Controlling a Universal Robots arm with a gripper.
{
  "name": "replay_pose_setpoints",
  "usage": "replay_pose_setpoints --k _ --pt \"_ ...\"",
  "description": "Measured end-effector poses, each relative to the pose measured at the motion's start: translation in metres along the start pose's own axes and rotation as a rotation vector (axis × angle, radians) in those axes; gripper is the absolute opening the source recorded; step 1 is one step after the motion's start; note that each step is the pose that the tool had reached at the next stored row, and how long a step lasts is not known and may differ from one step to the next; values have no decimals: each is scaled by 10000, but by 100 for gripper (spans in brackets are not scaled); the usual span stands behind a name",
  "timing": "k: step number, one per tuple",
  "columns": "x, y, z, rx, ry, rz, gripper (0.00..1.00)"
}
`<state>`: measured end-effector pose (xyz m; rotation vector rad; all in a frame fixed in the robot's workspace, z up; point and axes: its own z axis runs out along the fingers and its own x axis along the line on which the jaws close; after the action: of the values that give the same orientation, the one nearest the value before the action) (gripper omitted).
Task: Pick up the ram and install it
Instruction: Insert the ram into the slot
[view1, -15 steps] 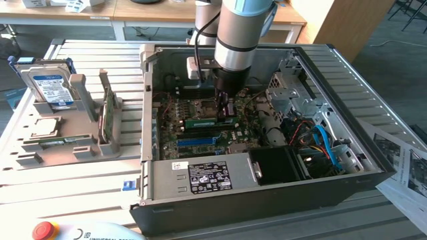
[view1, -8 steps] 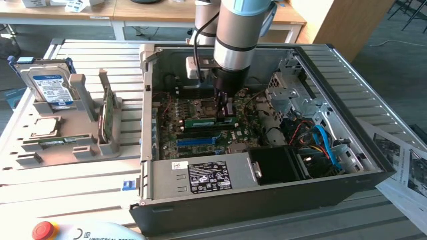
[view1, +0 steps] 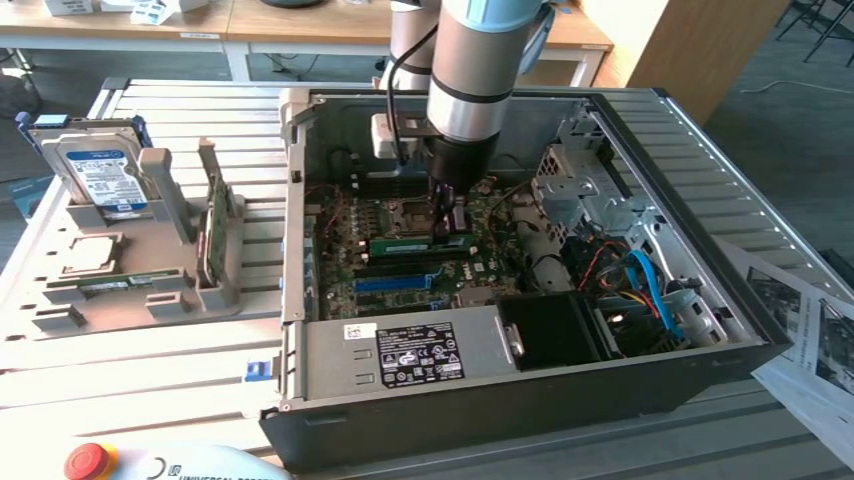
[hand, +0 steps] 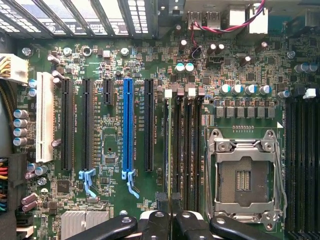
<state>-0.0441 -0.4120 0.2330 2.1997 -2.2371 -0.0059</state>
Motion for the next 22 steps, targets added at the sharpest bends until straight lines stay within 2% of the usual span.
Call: replay_pose_setpoints --k 22 --pt "0 8 60 0 0 -1 12"
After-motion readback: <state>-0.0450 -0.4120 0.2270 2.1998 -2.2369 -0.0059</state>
